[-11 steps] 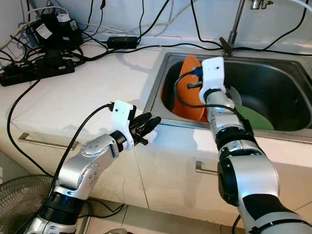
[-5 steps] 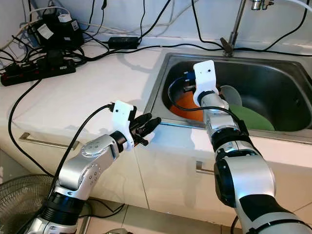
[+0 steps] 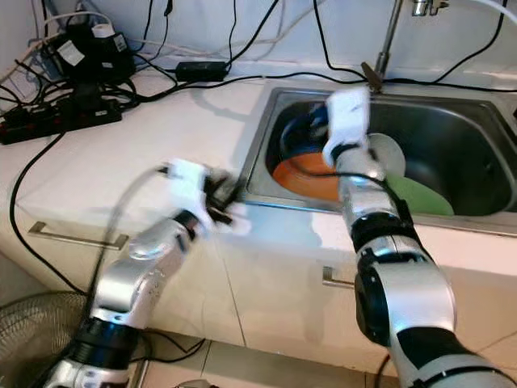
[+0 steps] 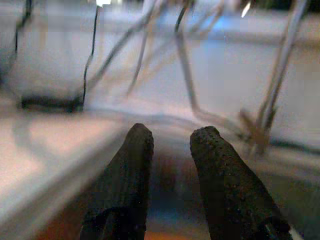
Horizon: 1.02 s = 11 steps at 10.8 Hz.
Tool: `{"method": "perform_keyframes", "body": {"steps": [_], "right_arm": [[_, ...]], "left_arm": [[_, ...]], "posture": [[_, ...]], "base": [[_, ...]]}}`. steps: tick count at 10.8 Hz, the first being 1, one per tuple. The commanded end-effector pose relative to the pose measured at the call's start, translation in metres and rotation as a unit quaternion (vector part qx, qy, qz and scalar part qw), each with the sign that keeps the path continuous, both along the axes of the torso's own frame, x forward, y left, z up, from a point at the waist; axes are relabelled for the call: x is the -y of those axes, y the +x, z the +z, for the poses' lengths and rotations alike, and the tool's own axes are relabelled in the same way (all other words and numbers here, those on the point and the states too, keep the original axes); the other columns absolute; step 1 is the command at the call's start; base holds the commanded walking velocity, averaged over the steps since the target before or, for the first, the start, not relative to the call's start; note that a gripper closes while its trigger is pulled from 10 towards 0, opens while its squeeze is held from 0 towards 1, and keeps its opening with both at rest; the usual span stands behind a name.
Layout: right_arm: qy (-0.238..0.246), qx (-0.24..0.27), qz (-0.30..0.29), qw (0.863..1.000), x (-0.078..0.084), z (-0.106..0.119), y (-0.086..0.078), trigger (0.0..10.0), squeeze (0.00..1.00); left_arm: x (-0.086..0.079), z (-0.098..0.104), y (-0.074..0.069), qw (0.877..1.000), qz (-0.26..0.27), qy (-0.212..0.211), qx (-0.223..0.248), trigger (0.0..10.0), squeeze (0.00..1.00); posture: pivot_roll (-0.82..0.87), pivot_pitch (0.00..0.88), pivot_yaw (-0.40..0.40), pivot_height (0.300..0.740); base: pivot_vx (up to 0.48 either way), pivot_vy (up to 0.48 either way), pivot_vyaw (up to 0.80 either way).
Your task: Kitchen organization
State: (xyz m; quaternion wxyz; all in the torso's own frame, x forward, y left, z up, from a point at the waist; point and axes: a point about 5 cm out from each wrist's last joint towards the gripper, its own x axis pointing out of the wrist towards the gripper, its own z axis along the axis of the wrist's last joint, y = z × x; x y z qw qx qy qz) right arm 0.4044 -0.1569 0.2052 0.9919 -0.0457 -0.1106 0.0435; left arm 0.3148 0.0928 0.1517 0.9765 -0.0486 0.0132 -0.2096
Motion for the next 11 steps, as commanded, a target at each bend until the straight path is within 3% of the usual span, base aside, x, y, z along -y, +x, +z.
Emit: {"method": "perform_keyframes", "body": {"steps": [1, 2, 3, 6, 10, 11], "right_arm": [[0.027, 0.040, -0.003, 0.999, -0.001, 0.008, -0.003, 10.0, 0.00], [0.054, 0.094, -0.011, 0.994, -0.002, 0.003, -0.018, 10.0, 0.00], [0.060, 0.102, -0.014, 0.993, -0.004, -0.007, -0.027, 10.0, 0.00], [0.067, 0.077, 0.010, 0.995, -0.021, -0.053, -0.062, 10.0, 0.00], [0.072, 0.073, -0.005, 0.995, -0.020, -0.051, -0.067, 10.0, 0.00], [0.079, 0.077, -0.007, 0.994, -0.018, -0.047, -0.066, 10.0, 0.00]], "left_arm": [[-0.004, 0.011, 0.006, 0.999, 0.026, -0.001, 0.030, 10.0, 0.00], [-0.014, 0.018, 0.008, 0.993, 0.093, 0.013, 0.074, 10.0, 0.00], [-0.020, 0.020, 0.011, 0.988, 0.117, 0.026, 0.093, 10.0, 0.00], [-0.030, 0.016, 0.011, 0.977, 0.174, 0.034, 0.120, 10.0, 0.00], [-0.027, 0.013, 0.012, 0.975, 0.176, 0.025, 0.130, 10.0, 0.00], [-0.027, 0.014, 0.013, 0.975, 0.176, 0.023, 0.133, 10.0, 0.00]], "posture": [[0.11, 0.000, 0.049, 0.740], [0.10, 0.000, 0.052, 0.740], [0.09, 0.000, 0.055, 0.740], [0.08, 0.000, 0.060, 0.740], [0.07, 0.000, 0.066, 0.740], [0.07, 0.000, 0.066, 0.740]], "base": [[0.000, 0.000, 0.00], [0.000, 0.000, 0.00], [0.000, 0.000, 0.00], [0.000, 0.000, 0.00], [0.000, -0.230, 0.00], [0.000, -0.311, -0.68]]}}
